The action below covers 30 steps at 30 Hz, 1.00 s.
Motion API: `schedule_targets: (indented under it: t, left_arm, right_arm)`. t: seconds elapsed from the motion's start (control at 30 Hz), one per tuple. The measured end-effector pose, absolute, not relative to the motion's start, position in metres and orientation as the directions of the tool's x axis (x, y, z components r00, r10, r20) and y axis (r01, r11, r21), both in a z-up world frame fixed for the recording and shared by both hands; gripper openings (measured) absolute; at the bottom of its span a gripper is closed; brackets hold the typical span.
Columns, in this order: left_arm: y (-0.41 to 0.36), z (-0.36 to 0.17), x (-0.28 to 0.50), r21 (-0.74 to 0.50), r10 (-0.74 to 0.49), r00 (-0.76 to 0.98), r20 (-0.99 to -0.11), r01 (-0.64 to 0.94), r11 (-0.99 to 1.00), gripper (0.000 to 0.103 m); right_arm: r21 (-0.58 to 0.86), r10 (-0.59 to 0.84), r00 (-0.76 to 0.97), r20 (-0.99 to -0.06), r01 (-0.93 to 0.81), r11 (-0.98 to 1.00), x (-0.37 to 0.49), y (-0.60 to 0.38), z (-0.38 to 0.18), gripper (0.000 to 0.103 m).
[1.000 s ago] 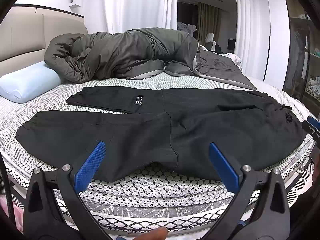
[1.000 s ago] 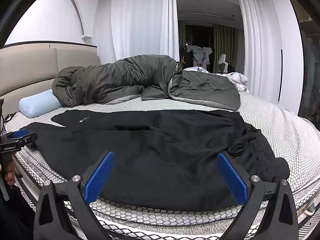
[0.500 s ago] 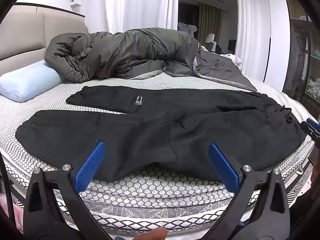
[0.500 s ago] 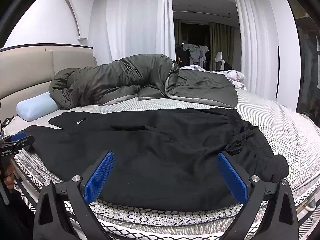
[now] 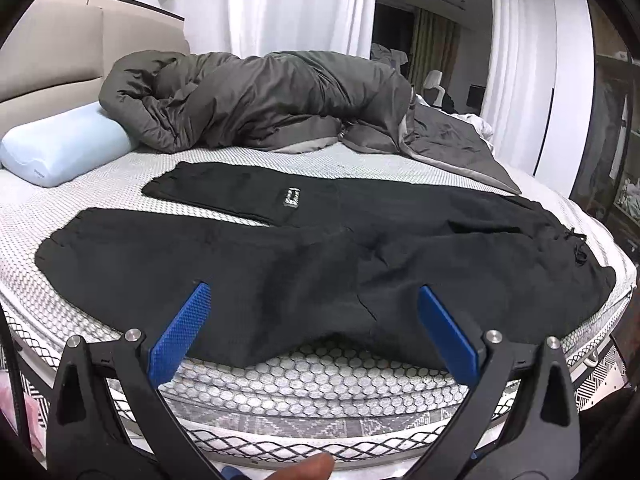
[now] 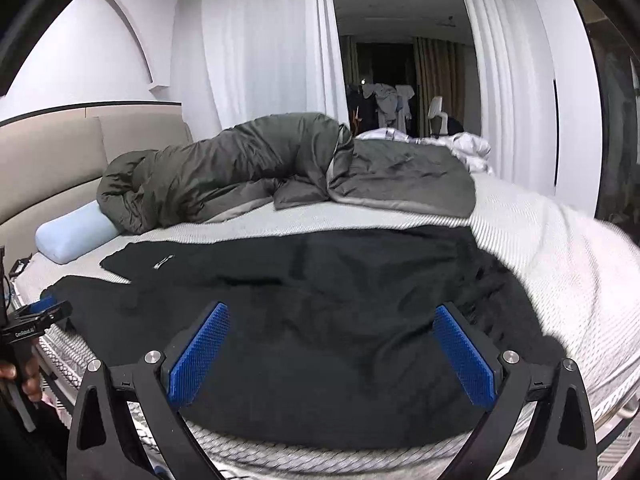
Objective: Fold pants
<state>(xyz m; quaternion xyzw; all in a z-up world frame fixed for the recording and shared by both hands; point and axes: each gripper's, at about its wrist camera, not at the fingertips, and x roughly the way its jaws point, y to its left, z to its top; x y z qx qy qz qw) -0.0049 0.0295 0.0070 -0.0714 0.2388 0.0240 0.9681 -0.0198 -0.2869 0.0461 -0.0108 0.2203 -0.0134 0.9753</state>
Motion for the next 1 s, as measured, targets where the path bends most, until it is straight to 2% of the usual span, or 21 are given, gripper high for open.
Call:
schedule_targets:
  t: [0.17, 0.37, 0.5, 0.57, 0.7, 0.8, 0.87, 0.93, 1.0]
  left_arm:
    - [0.065, 0.02, -0.01, -0.168, 0.055, 0.886, -0.461, -0.148, 0.975, 0.102]
    - [0.149, 0.021, -0.017, -0.288, 0.135, 0.839, -0.528, -0.326, 0.901, 0.102]
    - [0.202, 0.004, -0.018, -0.379, 0.121, 0.793, -0.597, -0.412, 0.828, 0.098]
    - [0.224, -0.009, -0.015, -0.436, 0.051, 0.771, -0.634, -0.411, 0.8, 0.082]
    - [0.244, -0.03, 0.004, -0.492, -0.035, 0.746, -0.665, -0.403, 0.772, 0.068]
    - [0.25, -0.031, 0.024, -0.46, -0.004, 0.75, -0.661, -0.402, 0.792, 0.045]
    - [0.255, -0.032, 0.034, -0.461, 0.006, 0.756, -0.655, -0.406, 0.789, 0.013]
    - [0.256, -0.03, 0.037, -0.488, 0.012, 0.775, -0.632, -0.411, 0.77, 0.005]
    - [0.259, -0.027, 0.035, -0.514, 0.02, 0.795, -0.606, -0.412, 0.752, 0.003]
  right_arm:
    - [-0.104, -0.103, 0.909, -0.403, 0.066, 0.992, -0.013, -0.304, 0.07, 0.103]
    - [-0.185, -0.215, 0.883, -0.418, 0.15, 0.971, -0.01, -0.342, 0.08, 0.103]
    - [-0.118, -0.238, 0.865, -0.443, 0.206, 0.971, -0.024, -0.376, 0.075, 0.103]
    - [-0.074, -0.237, 0.855, -0.461, 0.229, 0.971, -0.033, -0.389, 0.066, 0.103]
    - [-0.005, -0.226, 0.836, -0.501, 0.258, 0.966, -0.048, -0.402, 0.045, 0.103]
    - [0.05, -0.202, 0.82, -0.535, 0.269, 0.962, -0.048, -0.409, 0.028, 0.103]
    - [0.101, -0.168, 0.815, -0.554, 0.266, 0.959, -0.045, -0.415, 0.019, 0.103]
    - [0.151, -0.135, 0.807, -0.575, 0.267, 0.952, -0.042, -0.42, 0.013, 0.103]
    - [0.191, -0.119, 0.812, -0.571, 0.273, 0.943, -0.044, -0.426, 0.008, 0.103]
